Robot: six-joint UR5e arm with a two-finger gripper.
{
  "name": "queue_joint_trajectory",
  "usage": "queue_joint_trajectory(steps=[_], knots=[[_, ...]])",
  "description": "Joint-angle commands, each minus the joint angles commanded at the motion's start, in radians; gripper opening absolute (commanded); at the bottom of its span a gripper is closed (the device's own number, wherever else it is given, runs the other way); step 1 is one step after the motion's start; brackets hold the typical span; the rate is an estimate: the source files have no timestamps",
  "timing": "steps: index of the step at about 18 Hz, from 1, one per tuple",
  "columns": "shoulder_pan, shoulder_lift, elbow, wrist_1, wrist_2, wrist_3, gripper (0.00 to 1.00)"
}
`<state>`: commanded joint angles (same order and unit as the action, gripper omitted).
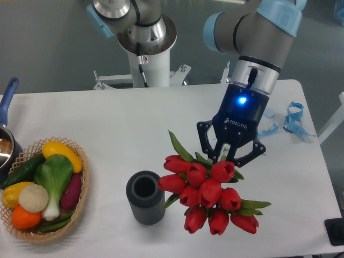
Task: Insert the flowers into the vase
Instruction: 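Carry the red tulip bouquet with the gripper over the grey vase, then lower the tulip stems into the vase opening with the gripper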
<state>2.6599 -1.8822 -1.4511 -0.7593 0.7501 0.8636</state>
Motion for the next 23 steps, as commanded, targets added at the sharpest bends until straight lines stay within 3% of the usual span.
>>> queue_joint_trajectory(steps=[5, 13, 19, 23], knots=[[-0.015, 0.011, -0.009, 0.006, -0.006, -0.005, 0.00], [-0.107, 0.015, -0.018, 0.008, -0.012, -0.014, 0.00], [-0.135, -0.001, -0.017, 0.046, -0.227, -0.011, 0.00], [-0.140, -0.070, -0.015, 0.100, -0.408, 0.052, 0.00]])
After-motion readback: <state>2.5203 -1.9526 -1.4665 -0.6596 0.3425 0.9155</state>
